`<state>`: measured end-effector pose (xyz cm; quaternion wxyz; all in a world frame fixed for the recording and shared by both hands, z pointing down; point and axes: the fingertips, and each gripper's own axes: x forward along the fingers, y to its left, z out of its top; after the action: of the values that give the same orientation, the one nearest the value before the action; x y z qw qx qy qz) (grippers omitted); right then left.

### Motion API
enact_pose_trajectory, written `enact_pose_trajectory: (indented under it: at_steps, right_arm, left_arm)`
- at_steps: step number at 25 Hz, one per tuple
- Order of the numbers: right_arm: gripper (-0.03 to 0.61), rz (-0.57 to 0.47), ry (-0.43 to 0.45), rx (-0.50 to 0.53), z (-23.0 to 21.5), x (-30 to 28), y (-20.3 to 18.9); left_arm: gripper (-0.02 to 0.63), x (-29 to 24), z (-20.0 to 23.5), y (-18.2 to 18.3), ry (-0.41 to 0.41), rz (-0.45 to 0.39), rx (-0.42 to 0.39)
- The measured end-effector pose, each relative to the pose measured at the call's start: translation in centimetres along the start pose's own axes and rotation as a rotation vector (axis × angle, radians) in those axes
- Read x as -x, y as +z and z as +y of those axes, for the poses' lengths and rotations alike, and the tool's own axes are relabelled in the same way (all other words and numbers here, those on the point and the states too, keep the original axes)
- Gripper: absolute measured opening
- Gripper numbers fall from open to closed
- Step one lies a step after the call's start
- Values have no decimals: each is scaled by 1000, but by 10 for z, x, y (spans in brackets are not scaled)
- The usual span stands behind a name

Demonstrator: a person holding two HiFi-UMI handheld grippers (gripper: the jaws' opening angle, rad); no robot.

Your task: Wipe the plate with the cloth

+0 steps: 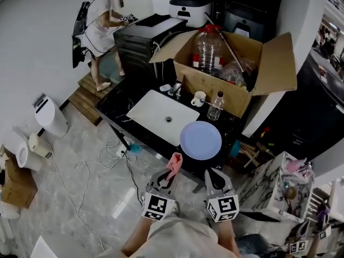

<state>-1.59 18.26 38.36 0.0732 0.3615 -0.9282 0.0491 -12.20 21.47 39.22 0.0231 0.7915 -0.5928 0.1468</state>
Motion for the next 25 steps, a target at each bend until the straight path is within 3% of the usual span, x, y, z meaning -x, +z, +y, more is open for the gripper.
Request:
enact_pose_trajectory:
  at_steps: [8,17,25]
  right_arm:
    - [20,19,-62,10,-8,-40,2]
    - [20,71,-143,-6,-32,-60,-10]
    - [20,77,-144,-22,-60,-74,-14]
  left_arm:
    - [34,-34,35,-9,-61,-6,16]
    - [34,-74,39,-9,-148,-14,39]
    - [34,-106,38,0,-147,-23,50]
